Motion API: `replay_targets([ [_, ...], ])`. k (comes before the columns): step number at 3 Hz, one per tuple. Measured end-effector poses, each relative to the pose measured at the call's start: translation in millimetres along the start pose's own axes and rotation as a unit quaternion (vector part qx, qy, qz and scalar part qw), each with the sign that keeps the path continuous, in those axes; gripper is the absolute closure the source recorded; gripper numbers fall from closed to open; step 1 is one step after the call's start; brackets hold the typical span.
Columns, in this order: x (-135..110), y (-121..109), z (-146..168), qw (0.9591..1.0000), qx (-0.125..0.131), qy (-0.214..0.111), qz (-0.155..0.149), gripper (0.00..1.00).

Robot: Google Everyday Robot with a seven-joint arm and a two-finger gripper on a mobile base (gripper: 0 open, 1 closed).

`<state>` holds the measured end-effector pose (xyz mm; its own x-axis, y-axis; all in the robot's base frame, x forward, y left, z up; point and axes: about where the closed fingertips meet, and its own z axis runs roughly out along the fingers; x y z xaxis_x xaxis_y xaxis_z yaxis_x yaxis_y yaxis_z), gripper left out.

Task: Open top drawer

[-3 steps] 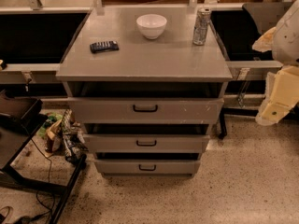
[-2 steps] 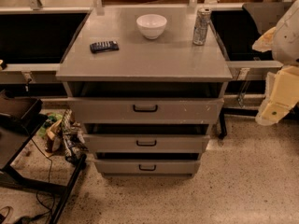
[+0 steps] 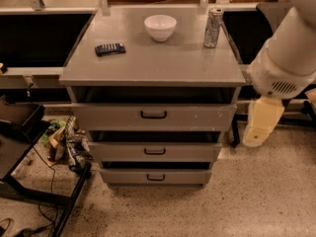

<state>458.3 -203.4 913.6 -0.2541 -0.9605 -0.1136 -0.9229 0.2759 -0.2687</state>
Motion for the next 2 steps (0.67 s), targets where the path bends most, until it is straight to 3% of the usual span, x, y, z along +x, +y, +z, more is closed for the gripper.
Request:
replay_targets([
  [1, 6.0, 0.3, 56.7, 0.9992, 0.01, 0.038, -0.002, 0.0],
  [2, 6.8, -6.5, 144.2, 0.9991, -0.01, 0.042, 0.0, 0.0],
])
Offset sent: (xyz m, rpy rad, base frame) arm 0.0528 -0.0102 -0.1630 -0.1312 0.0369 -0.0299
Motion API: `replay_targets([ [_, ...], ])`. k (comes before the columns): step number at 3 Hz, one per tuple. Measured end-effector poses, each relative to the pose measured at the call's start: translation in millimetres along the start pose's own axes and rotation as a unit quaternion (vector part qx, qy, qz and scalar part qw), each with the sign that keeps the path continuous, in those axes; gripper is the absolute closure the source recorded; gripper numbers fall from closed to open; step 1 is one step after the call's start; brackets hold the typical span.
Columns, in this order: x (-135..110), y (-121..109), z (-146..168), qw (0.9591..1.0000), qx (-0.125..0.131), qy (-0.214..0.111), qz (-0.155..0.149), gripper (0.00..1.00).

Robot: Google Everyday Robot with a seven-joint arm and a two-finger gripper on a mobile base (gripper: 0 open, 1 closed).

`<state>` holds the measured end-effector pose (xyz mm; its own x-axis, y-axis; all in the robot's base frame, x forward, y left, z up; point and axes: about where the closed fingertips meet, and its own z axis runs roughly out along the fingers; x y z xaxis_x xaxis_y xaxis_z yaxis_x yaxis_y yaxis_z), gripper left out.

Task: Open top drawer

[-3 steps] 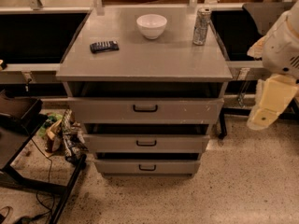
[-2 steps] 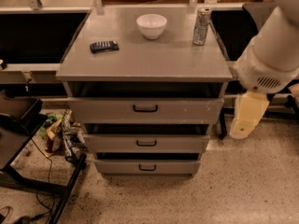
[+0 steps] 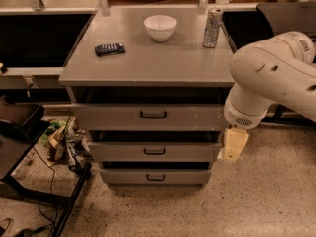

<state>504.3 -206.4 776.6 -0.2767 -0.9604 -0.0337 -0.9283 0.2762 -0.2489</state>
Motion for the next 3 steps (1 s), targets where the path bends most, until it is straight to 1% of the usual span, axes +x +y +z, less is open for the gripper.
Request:
replay_targets([
  [1, -0.2, 0.2, 2.6, 1.0, -0.002, 0.0, 0.0, 0.0],
  [2, -19.0, -2.1, 21.4, 0.9999, -0.003, -0.008, -0.009, 0.0],
  [3, -38.8, -12.3, 46.6, 0.9995, 0.008, -0.018, -0.024, 0.0],
])
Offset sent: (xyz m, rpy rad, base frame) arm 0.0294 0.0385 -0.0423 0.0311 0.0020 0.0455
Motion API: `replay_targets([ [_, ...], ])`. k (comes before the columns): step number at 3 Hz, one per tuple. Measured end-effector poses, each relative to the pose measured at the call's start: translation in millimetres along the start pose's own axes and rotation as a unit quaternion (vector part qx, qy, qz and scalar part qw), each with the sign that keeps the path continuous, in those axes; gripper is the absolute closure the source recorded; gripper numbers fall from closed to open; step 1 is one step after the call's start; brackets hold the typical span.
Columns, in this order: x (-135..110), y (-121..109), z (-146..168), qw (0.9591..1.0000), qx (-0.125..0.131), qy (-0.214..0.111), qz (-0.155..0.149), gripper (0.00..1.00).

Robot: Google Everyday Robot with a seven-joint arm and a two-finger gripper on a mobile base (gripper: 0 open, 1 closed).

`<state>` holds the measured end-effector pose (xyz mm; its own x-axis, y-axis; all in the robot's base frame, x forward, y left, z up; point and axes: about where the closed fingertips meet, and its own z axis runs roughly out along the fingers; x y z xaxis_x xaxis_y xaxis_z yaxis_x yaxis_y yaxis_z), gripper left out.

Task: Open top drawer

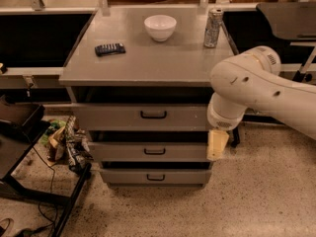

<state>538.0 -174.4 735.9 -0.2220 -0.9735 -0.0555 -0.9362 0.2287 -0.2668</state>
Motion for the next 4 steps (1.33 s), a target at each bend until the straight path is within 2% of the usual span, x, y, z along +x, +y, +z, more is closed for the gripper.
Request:
replay_targets([
  [1, -11.7, -15.1, 17.0, 0.9998, 0.015, -0.005, -0.013, 0.0],
  [2, -24.8, -32.9, 37.1, 0.9995, 0.017, -0.016, -0.019, 0.0],
  [4, -33.5, -65.9, 81.7, 0.9996, 0.001, -0.028, -0.001, 0.0],
])
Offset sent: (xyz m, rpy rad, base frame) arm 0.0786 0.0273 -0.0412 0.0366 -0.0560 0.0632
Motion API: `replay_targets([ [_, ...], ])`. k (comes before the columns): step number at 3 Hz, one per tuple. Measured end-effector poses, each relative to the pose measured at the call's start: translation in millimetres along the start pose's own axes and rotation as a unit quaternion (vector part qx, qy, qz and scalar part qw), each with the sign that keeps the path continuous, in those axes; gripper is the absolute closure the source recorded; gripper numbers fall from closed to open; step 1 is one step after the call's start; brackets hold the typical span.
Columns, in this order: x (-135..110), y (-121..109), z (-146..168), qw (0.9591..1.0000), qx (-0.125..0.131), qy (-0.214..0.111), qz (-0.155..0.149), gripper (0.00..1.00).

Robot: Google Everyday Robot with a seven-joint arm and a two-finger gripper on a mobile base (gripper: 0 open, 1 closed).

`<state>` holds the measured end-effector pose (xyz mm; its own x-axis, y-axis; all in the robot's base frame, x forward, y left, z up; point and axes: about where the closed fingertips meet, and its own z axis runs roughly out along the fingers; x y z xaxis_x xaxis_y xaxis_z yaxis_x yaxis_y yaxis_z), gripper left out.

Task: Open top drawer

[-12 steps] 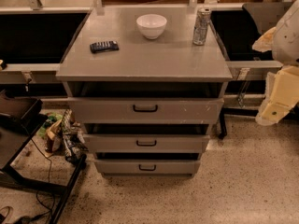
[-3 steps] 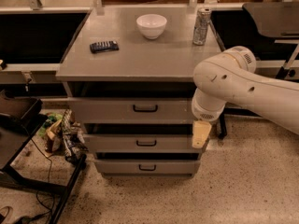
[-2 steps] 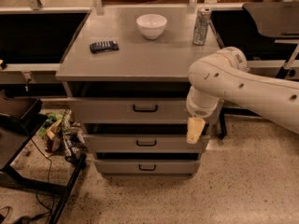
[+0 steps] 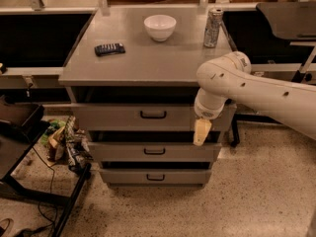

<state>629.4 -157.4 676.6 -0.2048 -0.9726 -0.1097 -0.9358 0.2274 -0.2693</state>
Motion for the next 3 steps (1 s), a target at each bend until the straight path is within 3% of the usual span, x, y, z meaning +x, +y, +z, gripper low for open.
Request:
replay_targets([
  [1, 2.1, -6.4, 20.5, 0.9999, -0.012, -0.001, 0.01, 0.19],
  [2, 18.9, 1.0, 27.0, 0.9993, -0.022, 0.017, 0.026, 0.42],
  [3, 17.3, -0.8, 20.1, 0.9993, -0.022, 0.017, 0.026, 0.66],
])
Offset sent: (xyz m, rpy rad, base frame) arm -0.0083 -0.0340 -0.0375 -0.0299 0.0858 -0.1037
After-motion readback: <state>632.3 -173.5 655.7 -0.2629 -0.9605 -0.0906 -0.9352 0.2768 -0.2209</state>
